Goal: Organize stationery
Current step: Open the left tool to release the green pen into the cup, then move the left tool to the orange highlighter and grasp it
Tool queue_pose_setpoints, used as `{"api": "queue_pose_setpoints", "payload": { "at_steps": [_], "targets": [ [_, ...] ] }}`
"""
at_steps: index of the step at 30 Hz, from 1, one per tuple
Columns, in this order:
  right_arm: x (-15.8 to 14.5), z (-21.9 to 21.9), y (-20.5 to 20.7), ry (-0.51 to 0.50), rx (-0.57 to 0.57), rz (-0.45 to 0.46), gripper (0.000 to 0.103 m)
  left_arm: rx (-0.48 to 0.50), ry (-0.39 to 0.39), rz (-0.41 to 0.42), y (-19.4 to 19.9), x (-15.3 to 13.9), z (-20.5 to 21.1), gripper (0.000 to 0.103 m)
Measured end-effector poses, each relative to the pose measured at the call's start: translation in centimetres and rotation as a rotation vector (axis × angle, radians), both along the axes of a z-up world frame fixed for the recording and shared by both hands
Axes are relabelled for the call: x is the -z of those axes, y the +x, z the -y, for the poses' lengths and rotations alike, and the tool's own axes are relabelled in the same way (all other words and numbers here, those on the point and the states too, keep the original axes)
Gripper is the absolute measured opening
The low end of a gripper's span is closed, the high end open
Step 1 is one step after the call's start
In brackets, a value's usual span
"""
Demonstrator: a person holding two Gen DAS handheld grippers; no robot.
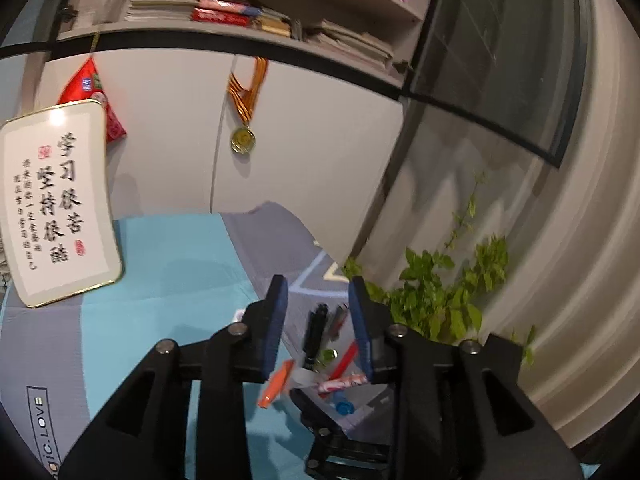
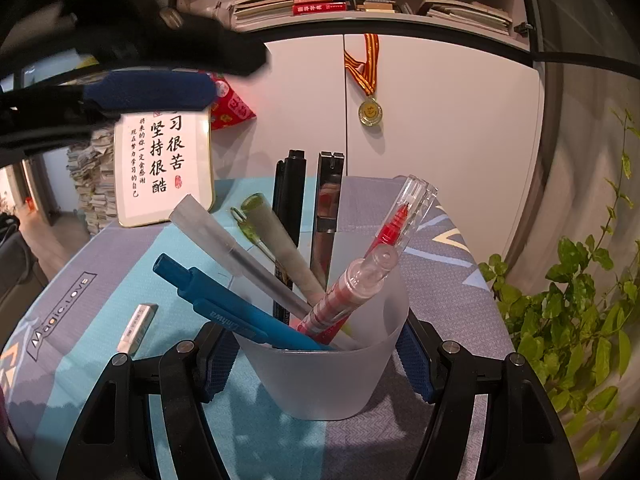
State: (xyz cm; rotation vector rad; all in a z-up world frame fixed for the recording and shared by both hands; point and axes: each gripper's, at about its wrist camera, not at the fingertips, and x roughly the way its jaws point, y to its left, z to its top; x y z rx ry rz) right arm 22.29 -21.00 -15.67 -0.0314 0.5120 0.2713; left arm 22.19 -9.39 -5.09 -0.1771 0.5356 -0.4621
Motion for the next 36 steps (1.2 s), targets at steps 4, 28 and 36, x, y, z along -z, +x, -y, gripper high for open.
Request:
{"api": "queue_pose_setpoints", "payload": {
  "at_steps": [4, 28, 36],
  "targets": [
    [0.0, 0.0, 0.0, -0.001, 0.000, 0.000, 0.071, -0.060, 0.000, 0.015, -0.1, -0.4, -2.0, 0.031],
    [-0.1, 5.8, -0.6, -0.015, 0.128, -0.003, 0.071, 0.146, 0.316, -0.143, 1.7, 10.0, 4.1, 0.046],
    [-0.1, 5.8, -0.6, -0.005, 0.121, -0.005, 0.071, 0.145, 0.346, -0.193, 5.0, 11.6, 5.5, 0.019]
  ]
}}
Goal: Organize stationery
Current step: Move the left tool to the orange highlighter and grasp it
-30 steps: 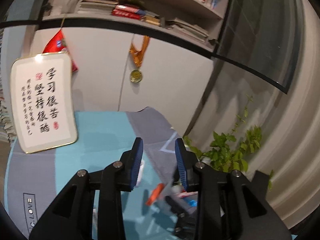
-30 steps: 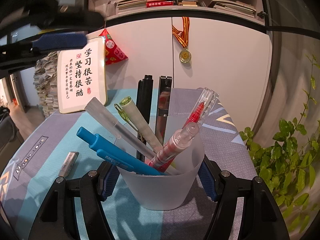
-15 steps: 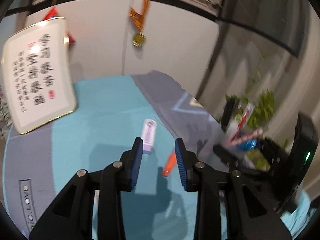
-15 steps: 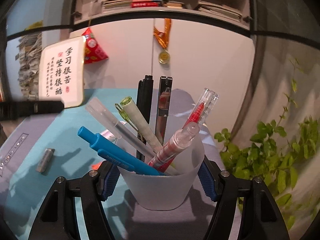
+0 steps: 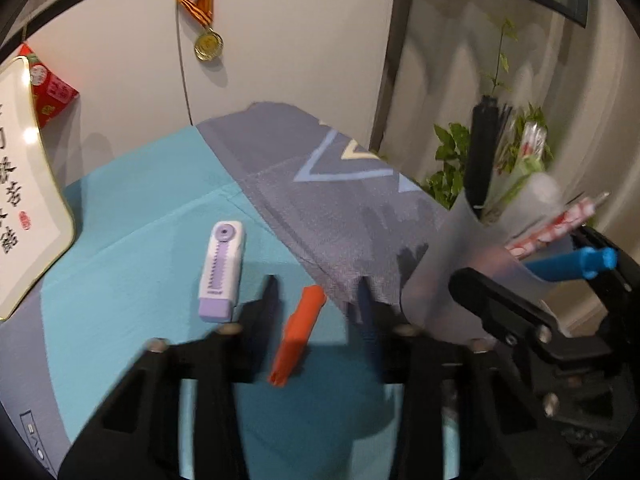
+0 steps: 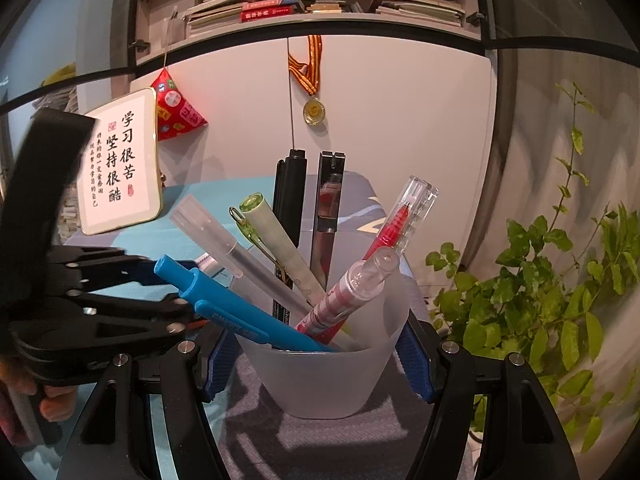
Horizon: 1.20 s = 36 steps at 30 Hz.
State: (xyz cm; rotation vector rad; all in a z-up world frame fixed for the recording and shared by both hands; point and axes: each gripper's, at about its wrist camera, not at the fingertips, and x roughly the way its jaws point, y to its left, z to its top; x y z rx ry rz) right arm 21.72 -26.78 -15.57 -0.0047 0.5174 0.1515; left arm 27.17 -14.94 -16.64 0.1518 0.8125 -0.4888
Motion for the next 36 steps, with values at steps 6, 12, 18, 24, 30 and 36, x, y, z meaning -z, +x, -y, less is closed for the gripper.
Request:
{"api": "queue_pose_setpoints", "payload": {
  "at_steps": [6, 12, 18, 24, 30, 36],
  "targets": [
    [0.0, 0.1, 0.0, -0.002, 0.000, 0.000, 0.071, -0.015, 0.049, -0.039, 0.7, 1.5, -0.1, 0.011],
    [0.0, 0.1, 0.0, -0.003, 0.001, 0.000, 0.071, -0.073, -0.066, -0.022, -0.8, -1.2, -3.8, 0.010],
    [0.0, 0.1, 0.0, -0.004, 0.001, 0.000, 0.071, -0.072, -0.159, 0.055, -4.1, -5.5, -6.0, 0.010],
    [0.1, 0.0, 0.0, -0.011, 0.004, -0.002, 0.071, -0.056, -0.250, 0.100, -5.9, -8.6, -6.0, 0.008],
    [0.1, -0.1, 0.0, -0.012, 0.005, -0.003, 0.071, -0.018, -0.364, 0.174, -7.9, -12.0, -5.3, 0.007],
    [0.1, -0.1, 0.0, -0.013, 0.005, -0.002, 0.071, 0.015, -0.477, 0.217, -9.2, -14.1, -3.9, 0.007]
  ]
}}
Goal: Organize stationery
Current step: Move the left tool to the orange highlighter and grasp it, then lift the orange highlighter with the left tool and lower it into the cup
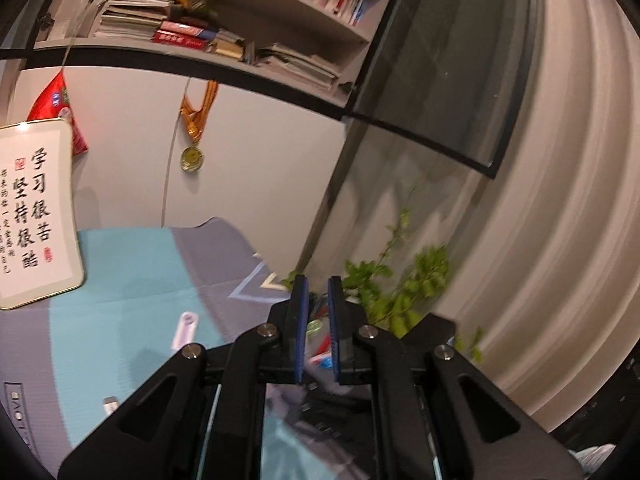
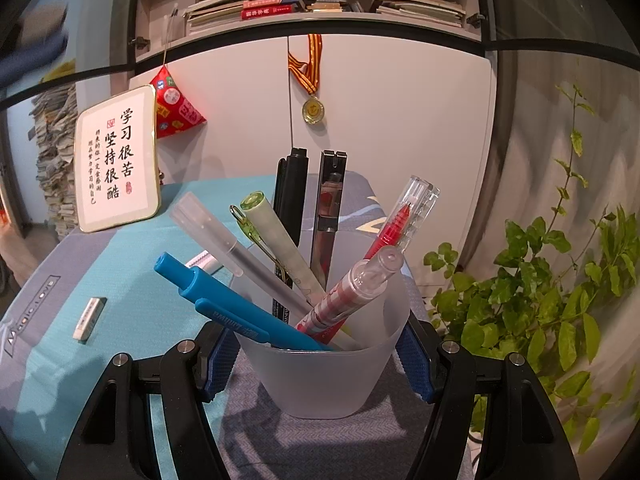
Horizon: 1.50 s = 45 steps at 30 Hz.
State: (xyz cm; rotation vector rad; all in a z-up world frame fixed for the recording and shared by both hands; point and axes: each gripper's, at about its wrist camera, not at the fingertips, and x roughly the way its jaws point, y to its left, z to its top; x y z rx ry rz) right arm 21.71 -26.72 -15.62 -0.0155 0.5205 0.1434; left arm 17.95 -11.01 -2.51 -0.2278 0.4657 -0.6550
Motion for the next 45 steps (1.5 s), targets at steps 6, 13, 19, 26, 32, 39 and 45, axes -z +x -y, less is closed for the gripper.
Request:
{"api": "queue_pose_setpoints", "payload": {
  "at_steps": [6, 13, 19, 26, 32, 39, 45],
  "targets": [
    [0.0, 0.0, 0.0, 0.003, -0.002, 0.000, 0.071, 0.010, 0.127, -0.009, 0.4, 1.6, 1.5, 0.008],
    [0.0, 0.1, 0.0, 0.005, -0.003, -0.001, 0.071, -0.084, 0.336, -0.183, 5.5, 9.2, 0.3, 0.018],
    [0.0, 0.1, 0.0, 0.006, -0.003, -0.001, 0.071, -0.038, 0.447, -0.278, 7.8, 13.5, 1.4, 0.025],
    [0.0, 0.2, 0.1, 0.007, -0.003, -0.001, 0.071, -0.065, 0.515, -0.289, 9.1, 15.2, 2.0, 0.025],
    [0.0, 0.2, 0.1, 0.007, -0.003, -0.001, 0.071, -0.053, 0.546, -0.327, 10.0, 15.7, 2.0, 0.010],
    [0.0, 0.1, 0.0, 0.007, -0.003, -0.001, 0.071, -0.084, 0.407, -0.242, 7.3, 10.5, -0.1, 0.010],
    [0.0, 0.1, 0.0, 0.006, -0.004, -0.001, 0.071, -0.070, 0.259, -0.132, 4.4, 5.0, -1.2, 0.010]
  ]
}}
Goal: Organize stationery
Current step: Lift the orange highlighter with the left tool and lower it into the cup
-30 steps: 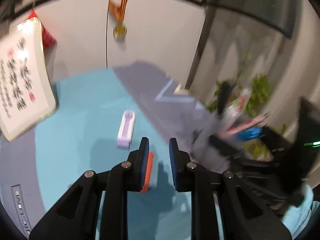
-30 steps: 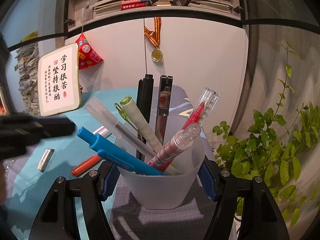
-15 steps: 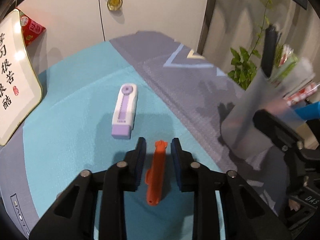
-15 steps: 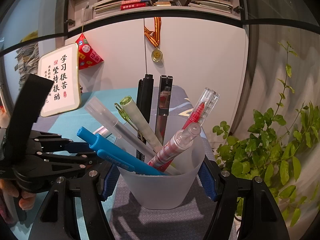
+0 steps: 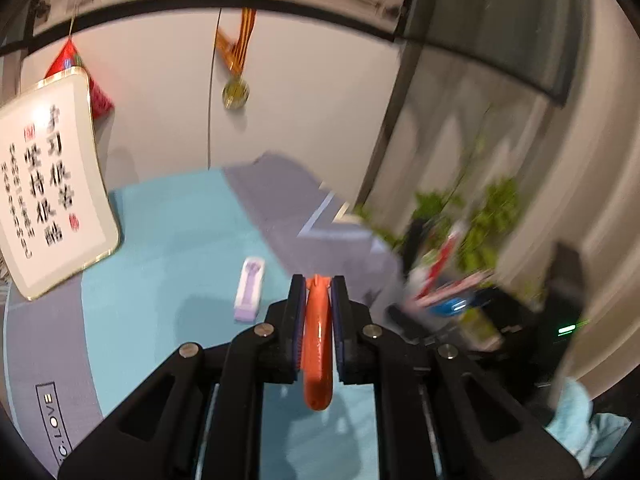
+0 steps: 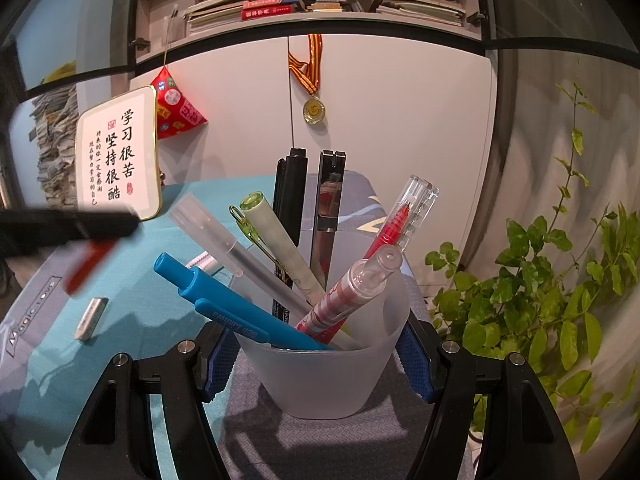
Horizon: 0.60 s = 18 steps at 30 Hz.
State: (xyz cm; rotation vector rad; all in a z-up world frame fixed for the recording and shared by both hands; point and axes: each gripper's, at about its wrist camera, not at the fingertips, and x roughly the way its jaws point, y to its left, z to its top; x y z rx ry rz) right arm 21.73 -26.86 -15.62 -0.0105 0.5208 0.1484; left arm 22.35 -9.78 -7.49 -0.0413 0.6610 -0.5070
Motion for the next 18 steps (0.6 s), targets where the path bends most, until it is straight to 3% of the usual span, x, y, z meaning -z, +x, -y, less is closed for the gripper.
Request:
{"api": "queue_pose_setpoints", "payload": {
  "at_steps": [3, 9, 13, 18],
  "targets": [
    [0.0, -0.2, 0.0, -0.008, -0.002, 0.002, 0.071, -0.006, 0.000, 0.046, -0.9, -1.0, 0.0, 0.010],
    [0.0, -1.9, -0.2, -0.010, -0.050, 0.008, 0.071, -0.030, -0.024, 0.041, -1.5, -0.6, -0.8, 0.010],
    [0.0, -3.7, 0.0, -0.015, -0.085, 0.010, 0.071, -0.047, -0.061, 0.029, -1.2, -0.8, -1.8, 0.010],
    [0.1, -4.3, 0.0, -0.021, -0.106, 0.010, 0.071, -0.033, -0.129, 0.069, -1.6, -2.1, -1.6, 0.010]
  ]
}}
